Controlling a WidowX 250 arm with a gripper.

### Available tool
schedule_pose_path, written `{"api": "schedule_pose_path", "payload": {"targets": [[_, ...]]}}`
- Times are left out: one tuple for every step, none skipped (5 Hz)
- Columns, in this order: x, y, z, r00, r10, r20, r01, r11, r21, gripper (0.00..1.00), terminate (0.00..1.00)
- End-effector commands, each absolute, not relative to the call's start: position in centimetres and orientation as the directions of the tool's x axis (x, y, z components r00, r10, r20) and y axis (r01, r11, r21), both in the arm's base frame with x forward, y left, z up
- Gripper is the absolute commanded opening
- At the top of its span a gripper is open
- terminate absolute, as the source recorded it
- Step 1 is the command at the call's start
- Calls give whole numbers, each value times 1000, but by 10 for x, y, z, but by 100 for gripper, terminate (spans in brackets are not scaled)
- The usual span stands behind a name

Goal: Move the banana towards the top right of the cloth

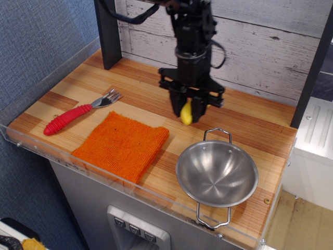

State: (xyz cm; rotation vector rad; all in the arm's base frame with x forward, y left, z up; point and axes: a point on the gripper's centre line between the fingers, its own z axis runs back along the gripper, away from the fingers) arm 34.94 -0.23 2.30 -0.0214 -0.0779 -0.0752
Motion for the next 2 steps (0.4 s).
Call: {"api": "schedule_pose_path", "payload": {"targets": [[353,-4,2,992,-103,73,104,994,-14,0,0],[351,-6,-1,992,-105,66,106,994,-9,0,0]]}}
